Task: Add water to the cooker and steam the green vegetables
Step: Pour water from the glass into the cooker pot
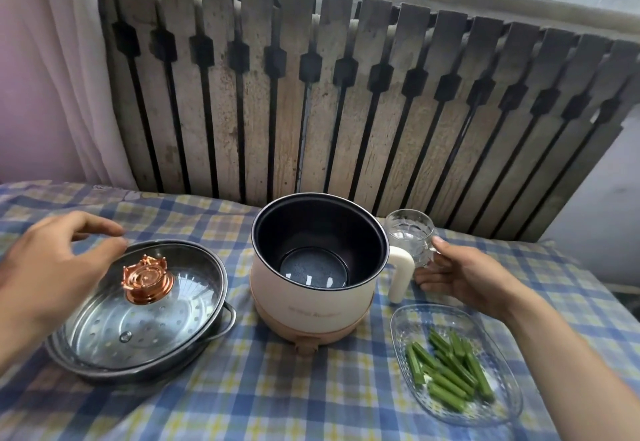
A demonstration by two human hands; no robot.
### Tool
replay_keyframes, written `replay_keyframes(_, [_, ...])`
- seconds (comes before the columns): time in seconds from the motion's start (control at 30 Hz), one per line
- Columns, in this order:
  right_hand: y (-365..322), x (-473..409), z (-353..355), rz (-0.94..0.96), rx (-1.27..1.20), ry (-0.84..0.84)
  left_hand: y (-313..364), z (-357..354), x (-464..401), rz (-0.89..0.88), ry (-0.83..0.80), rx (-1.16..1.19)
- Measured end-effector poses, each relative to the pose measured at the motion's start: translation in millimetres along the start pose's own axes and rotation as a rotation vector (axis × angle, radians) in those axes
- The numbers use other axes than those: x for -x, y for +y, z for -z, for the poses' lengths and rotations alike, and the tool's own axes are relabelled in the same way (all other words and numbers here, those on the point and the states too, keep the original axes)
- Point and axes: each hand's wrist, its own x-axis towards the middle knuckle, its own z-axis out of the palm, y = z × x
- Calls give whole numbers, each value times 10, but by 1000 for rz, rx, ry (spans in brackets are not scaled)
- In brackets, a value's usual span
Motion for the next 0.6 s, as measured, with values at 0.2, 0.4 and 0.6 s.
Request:
replay_keyframes(0.2, [-174, 54, -127, 226, 26, 36, 164, 93, 73, -50, 12, -23])
replay_keyframes(0.4, [-300, 136, -257, 396, 173, 114, 395, 173, 183, -70, -2, -15])
replay_keyframes(0.6, [-339, 167, -322, 469, 270, 167, 659, 254, 286, -67, -26, 18])
